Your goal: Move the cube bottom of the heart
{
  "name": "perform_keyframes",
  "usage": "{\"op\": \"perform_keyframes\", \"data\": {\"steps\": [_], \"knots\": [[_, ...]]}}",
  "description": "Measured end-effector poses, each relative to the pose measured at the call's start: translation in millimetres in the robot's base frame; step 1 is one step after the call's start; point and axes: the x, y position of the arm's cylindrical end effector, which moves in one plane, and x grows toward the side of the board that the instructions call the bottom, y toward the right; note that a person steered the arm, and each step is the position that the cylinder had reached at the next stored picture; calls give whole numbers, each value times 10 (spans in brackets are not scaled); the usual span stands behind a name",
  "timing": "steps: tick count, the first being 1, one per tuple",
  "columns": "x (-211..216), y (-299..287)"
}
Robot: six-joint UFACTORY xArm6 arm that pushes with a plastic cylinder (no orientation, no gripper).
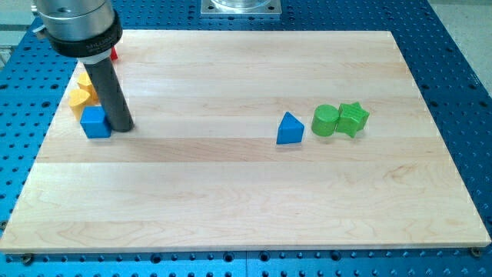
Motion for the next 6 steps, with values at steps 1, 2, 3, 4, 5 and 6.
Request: {"op": "perform_keyframes", "data": {"steps": [1,2,3,4,5,6], "knots": [[43,-141],[43,-311],[157,-106],[75,555],[-279,1095],[-320,2089]]}}
